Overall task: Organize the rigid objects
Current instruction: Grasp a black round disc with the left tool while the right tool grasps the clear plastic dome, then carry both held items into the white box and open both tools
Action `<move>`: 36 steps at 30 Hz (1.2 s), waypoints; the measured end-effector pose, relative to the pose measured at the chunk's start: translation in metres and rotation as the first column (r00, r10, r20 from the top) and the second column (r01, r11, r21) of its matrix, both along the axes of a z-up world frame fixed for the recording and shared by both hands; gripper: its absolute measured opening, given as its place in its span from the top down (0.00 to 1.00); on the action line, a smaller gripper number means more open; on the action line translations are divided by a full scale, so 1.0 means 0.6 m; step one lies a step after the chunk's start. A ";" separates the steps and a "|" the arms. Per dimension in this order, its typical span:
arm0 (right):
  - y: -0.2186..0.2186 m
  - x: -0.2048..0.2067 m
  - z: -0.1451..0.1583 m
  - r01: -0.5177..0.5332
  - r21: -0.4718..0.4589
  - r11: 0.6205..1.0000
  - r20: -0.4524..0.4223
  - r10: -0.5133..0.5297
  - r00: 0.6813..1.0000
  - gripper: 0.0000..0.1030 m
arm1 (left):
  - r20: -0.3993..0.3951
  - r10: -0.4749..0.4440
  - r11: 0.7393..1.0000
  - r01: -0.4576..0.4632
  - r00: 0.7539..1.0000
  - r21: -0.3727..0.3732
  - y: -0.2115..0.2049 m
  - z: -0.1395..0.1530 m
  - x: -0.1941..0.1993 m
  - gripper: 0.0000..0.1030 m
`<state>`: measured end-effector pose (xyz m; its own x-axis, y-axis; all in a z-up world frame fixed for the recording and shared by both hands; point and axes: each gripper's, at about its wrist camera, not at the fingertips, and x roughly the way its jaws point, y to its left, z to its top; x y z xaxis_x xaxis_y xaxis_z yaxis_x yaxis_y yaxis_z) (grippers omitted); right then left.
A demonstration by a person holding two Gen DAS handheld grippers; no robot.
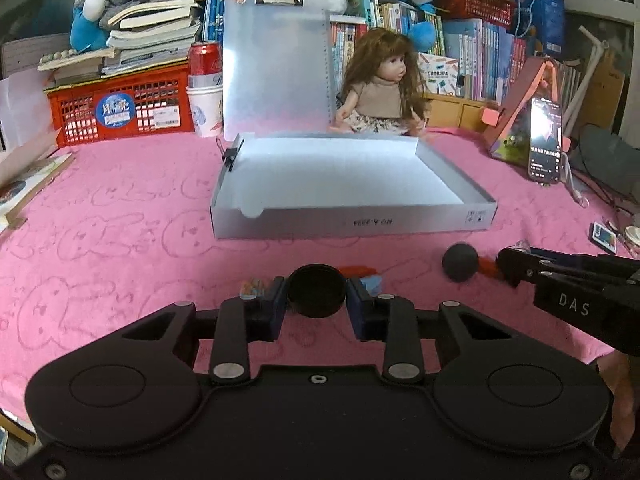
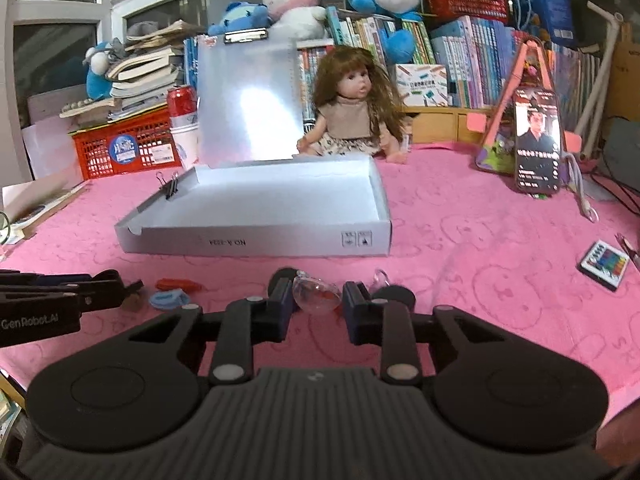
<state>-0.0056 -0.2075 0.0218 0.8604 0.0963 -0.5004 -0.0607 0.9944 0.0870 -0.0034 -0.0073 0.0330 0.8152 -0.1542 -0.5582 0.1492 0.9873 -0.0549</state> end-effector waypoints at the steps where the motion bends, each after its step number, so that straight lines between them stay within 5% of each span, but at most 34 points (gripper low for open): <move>1: 0.000 0.004 0.003 -0.004 0.001 1.000 0.003 0.004 1.000 0.69 | 0.002 0.000 1.000 0.000 1.000 -0.002 0.000 0.005 0.006 0.70; 12: -0.006 0.088 0.029 -0.027 0.009 1.000 -0.006 0.027 1.000 0.69 | 0.005 0.003 1.000 -0.003 1.000 -0.012 -0.004 0.043 0.100 0.70; 18: -0.019 0.168 0.031 -0.046 0.068 0.997 -0.086 0.052 0.995 0.69 | -0.041 -0.009 0.999 0.007 0.999 -0.036 -0.005 0.044 0.185 0.70; 25: -0.033 0.254 0.025 -0.070 0.127 0.989 -0.164 0.090 0.982 0.69 | -0.093 0.022 0.999 -0.026 0.995 -0.032 -0.010 0.029 0.279 0.70; 36: -0.012 0.300 -0.006 -0.083 0.095 0.992 -0.231 0.103 0.967 0.69 | -0.146 0.044 0.999 -0.044 0.988 0.006 -0.017 -0.018 0.320 0.70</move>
